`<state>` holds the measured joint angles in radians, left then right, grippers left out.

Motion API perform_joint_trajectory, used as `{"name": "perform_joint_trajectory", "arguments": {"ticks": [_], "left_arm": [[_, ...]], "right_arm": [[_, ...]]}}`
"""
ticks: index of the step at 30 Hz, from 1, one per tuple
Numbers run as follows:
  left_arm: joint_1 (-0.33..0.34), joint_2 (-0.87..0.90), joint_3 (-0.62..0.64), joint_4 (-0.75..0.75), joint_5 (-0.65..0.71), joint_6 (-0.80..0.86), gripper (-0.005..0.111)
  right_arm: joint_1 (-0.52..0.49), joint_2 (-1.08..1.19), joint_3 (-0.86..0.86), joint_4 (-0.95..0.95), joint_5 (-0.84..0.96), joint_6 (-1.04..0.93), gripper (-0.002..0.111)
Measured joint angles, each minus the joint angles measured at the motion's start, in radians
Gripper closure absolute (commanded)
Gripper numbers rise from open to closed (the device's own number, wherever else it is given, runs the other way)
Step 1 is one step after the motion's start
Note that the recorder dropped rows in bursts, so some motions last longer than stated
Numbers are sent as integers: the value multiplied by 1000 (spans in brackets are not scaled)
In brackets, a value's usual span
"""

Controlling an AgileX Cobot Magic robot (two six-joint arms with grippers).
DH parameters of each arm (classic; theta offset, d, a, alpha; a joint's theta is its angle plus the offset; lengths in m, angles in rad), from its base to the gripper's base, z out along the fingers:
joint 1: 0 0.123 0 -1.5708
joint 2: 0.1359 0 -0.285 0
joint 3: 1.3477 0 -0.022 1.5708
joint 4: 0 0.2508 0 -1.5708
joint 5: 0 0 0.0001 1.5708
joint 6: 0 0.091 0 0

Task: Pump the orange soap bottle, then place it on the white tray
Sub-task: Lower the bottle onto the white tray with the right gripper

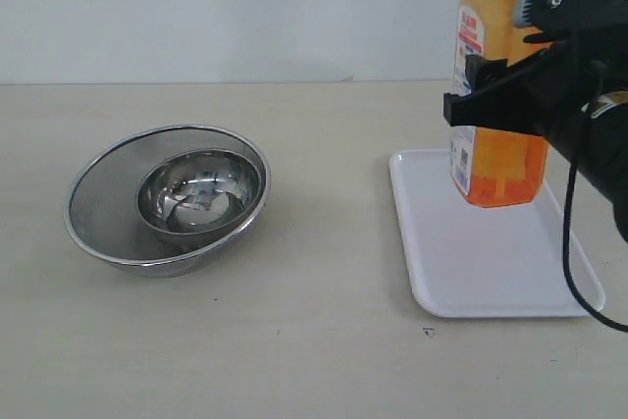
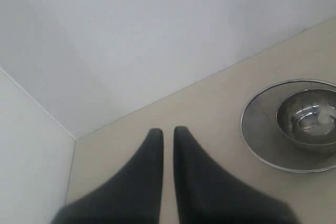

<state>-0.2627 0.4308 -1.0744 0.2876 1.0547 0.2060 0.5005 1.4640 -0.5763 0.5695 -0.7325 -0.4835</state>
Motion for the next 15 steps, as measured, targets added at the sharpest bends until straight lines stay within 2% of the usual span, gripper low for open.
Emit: {"name": "perform_joint_trajectory", "arguments": {"ticks": [15], "left_arm": [[0, 0, 0, 0, 0, 0, 102]], "right_arm": [[0, 123, 0, -74, -90, 74, 108]]}}
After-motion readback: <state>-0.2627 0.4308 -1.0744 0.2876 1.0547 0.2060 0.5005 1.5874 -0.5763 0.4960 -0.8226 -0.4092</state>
